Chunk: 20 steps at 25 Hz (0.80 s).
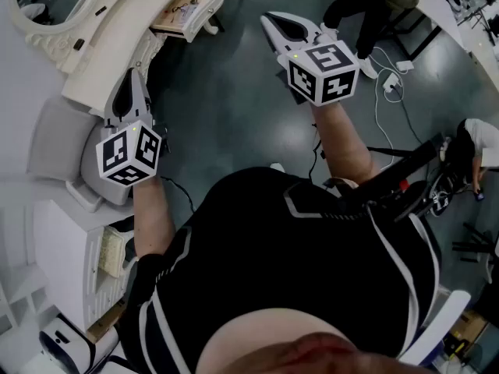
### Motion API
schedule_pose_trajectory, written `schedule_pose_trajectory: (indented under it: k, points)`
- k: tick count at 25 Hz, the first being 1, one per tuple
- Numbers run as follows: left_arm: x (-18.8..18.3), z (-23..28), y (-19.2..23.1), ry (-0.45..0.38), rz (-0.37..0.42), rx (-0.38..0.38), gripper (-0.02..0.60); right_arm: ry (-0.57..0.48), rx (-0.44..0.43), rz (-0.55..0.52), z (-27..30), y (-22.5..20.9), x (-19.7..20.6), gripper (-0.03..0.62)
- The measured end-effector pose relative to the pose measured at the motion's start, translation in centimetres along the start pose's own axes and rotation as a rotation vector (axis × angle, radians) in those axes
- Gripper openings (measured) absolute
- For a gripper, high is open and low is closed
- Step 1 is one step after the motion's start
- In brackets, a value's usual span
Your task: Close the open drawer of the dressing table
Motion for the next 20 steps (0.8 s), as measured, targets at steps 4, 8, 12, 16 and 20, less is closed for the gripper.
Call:
schedule_pose_trajectory:
  k: [4,8,12,16,20]
  points:
    - [-0.4,-0.1,-0.6,-0.007,0.018,-0.027,0.003,0.004,-0.013,0.011,0.3,-0.8,0.0,0.003]
    - [-0.4,0.0,-1.1,-0.010,0.023,-0.035,0.003,0.006,-0.018,0.011,0.4,-1.3,0.1,0.003]
    - [-0.3,-0.1,-1.5,0.003,0.021,-0.037,0.003,-0.005,-0.016,0.031,0.5,-1.7,0.0,0.005]
    - [-0.3,0.1,-1.9,0.009,0.016,-0.040,0.003,-0.011,-0.030,0.049,0.6,-2.1,0.0,0.005]
    - [-0.2,0.7,-2.9,0.012,0.016,-0.037,0.003,-0.009,-0.043,0.032,0.7,-2.8,-0.1,0.005]
Point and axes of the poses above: the fingertips, and each gripper's own axes: z forward along the fingers, y to its left, x out of its underside, the point moved 10 cm from there along -z, backward along the fingers, and after that the axes turned 9 degrees about z, right-handed, at the moved point
